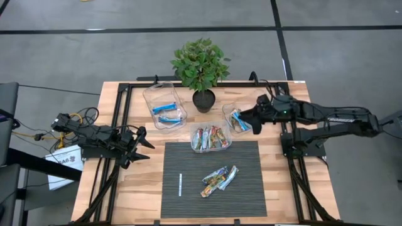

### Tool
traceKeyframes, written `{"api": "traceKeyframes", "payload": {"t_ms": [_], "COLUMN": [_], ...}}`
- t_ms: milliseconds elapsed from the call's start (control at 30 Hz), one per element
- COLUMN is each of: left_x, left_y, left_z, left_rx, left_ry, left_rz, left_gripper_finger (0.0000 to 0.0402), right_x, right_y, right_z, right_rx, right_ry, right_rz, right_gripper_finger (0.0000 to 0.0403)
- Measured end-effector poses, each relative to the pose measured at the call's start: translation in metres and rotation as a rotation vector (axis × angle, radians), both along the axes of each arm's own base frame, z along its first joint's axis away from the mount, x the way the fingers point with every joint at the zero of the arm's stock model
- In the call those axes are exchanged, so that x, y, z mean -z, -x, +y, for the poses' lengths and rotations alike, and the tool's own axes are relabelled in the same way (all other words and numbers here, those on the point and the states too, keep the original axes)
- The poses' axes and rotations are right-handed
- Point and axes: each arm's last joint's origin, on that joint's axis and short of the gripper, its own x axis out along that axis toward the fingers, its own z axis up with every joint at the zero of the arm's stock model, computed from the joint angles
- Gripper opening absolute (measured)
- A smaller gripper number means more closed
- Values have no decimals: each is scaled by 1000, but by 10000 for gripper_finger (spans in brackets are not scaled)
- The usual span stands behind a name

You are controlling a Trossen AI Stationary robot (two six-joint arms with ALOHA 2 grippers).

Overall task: Pick and place Granola Bars by type
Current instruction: Put the yellow granola bar into the right transparent bin

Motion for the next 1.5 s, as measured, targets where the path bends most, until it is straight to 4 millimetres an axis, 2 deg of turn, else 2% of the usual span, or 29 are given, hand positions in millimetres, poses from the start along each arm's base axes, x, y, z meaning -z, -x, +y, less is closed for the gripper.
{"api": "traceKeyframes", "payload": {"t_ms": [300,567,900,1067,1233,1333,1500], "left_x": [0,0,0,0,0,0,0], "left_y": [0,0,0,0,0,0,0], "left_z": [0,0,0,0,0,0,0], "left_rx": [0,0,0,0,0,0,0], "left_ry": [-1,-3,0,-1,-4,0,-2], "left_rz": [0,-1,1,1,0,2,1], "left_gripper_finger": [224,224,224,224,224,224,224], "right_x": [3,6,12,16,27,38,63], "right_y": [-4,-3,9,6,-5,-14,-32], "right_z": [29,65,113,119,120,121,126], "right_rx": [-309,-600,-950,-973,-951,-912,-956], "right_ry": [84,263,448,469,481,532,599], "right_rz": [21,18,-22,-9,63,137,265], "right_gripper_finger": [133,132,131,131,132,138,158]}}
